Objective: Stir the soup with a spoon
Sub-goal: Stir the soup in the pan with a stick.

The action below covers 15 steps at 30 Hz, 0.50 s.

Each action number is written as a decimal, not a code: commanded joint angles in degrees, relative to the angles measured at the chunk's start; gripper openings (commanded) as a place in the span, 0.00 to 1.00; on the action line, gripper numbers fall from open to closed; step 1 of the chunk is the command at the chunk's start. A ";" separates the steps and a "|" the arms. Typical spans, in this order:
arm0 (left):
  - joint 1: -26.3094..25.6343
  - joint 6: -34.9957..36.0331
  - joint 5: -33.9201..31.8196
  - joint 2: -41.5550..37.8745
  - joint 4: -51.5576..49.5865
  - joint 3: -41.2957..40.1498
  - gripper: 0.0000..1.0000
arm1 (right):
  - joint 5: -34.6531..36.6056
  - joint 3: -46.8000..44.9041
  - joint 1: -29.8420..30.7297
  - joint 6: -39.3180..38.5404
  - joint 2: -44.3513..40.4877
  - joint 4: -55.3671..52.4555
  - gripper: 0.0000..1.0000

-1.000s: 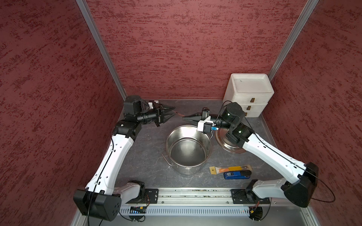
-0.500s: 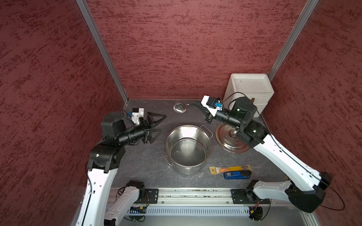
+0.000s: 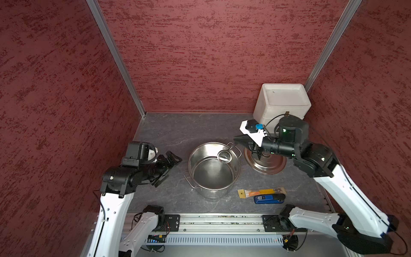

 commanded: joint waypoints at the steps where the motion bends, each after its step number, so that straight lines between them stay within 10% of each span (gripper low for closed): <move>1: -0.07 6.91 -3.03 1.15 0.07 0.42 1.00 | 6.68 -3.59 2.21 3.23 2.76 2.34 0.00; 15: -0.29 11.25 -8.06 -1.69 1.04 0.03 1.00 | 7.38 -8.16 15.17 -0.06 11.46 6.96 0.00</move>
